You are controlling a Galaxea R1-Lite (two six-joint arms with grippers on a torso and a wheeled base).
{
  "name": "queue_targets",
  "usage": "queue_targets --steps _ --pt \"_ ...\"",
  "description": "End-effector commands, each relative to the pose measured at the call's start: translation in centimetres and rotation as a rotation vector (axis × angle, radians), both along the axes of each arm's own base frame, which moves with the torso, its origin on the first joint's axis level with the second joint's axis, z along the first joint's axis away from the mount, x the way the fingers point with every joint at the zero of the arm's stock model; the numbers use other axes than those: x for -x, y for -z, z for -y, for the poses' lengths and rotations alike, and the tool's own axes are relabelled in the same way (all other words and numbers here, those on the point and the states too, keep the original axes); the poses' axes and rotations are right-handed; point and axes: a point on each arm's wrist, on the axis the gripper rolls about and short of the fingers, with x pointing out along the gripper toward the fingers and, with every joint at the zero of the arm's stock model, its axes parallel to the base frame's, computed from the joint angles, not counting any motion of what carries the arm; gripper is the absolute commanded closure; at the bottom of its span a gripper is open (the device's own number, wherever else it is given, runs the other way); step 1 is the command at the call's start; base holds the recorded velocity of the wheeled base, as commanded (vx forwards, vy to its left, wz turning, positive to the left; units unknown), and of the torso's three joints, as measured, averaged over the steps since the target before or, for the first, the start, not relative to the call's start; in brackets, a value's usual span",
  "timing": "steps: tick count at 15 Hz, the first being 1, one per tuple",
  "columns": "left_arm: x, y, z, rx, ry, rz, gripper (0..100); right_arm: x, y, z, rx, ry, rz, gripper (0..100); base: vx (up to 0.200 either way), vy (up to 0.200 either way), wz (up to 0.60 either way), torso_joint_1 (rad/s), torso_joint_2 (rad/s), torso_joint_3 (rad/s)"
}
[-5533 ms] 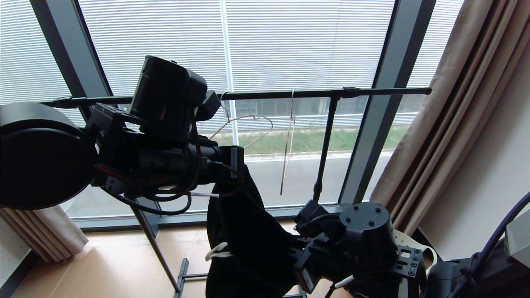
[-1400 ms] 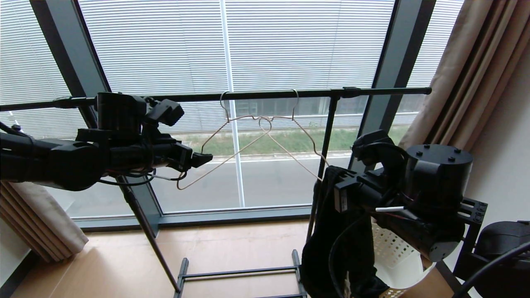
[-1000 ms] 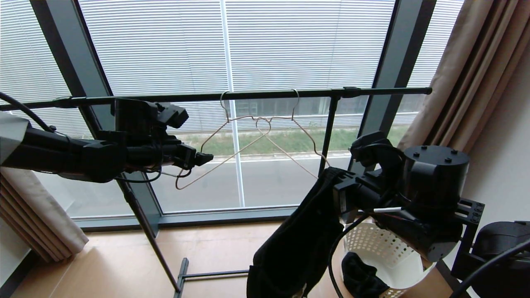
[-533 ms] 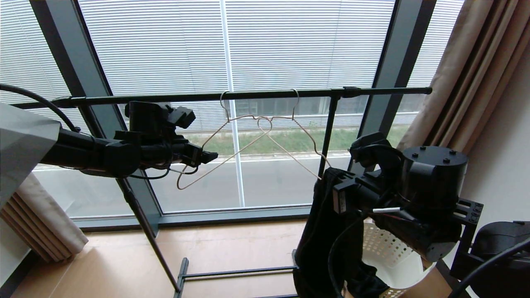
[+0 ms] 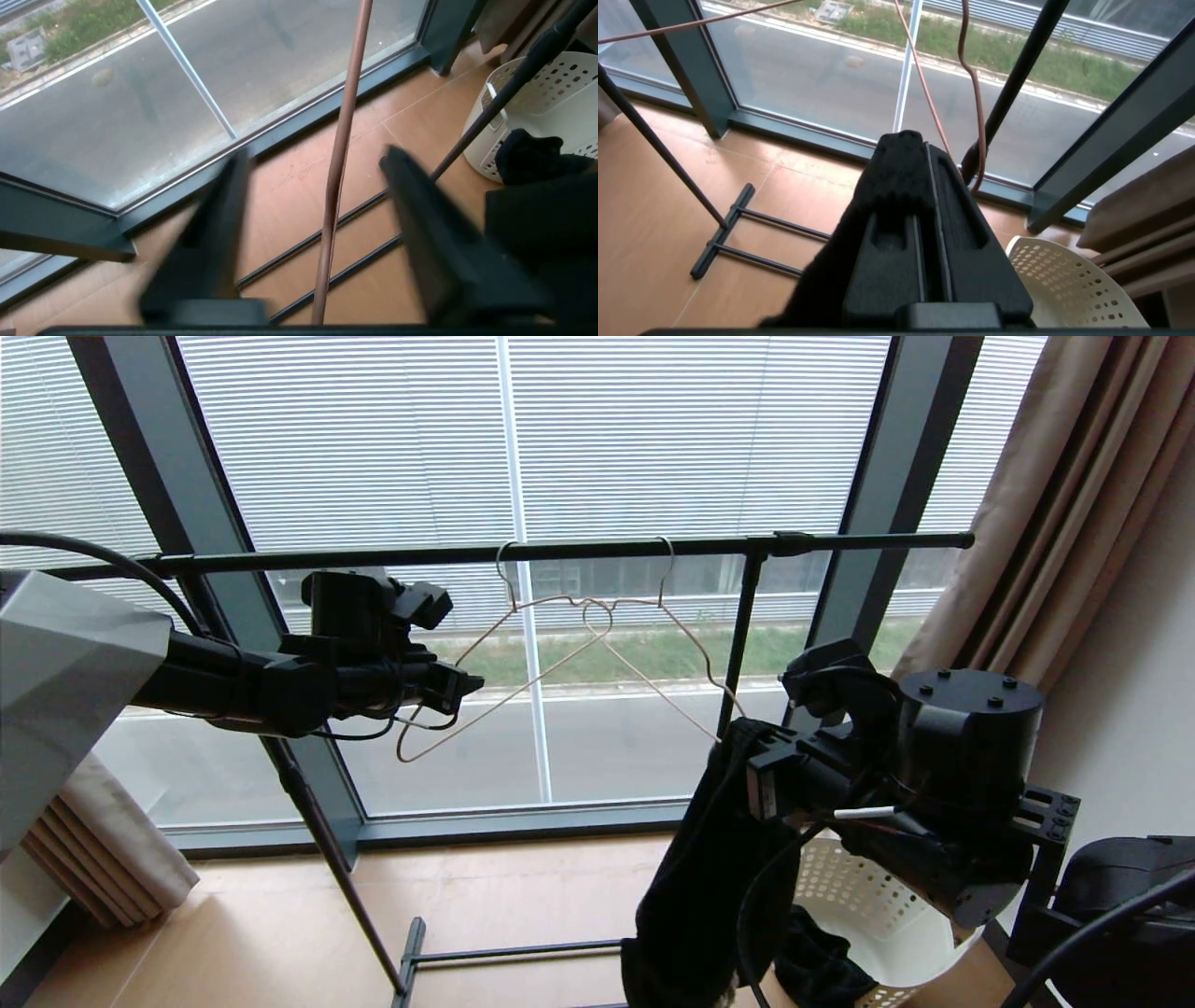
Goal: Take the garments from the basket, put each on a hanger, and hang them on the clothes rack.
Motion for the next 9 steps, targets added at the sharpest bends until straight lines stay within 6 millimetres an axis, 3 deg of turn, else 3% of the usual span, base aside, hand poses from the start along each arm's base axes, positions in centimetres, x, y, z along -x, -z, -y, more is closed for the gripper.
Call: queue_targets --steps 1,9 --pt "-0.05 0.07 0.03 0.000 0.000 -0.001 100 -0.02 0.05 -0.03 0.001 -0.001 -0.001 100 0.000 0.000 0.00 0.000 0.00 0.000" --pt "-0.09 -0.16 -0.17 -0.006 -0.033 0.010 100 0.02 0.21 0.00 0.004 -0.001 -0.006 100 0.000 0.000 0.00 0.000 0.00 0.000"
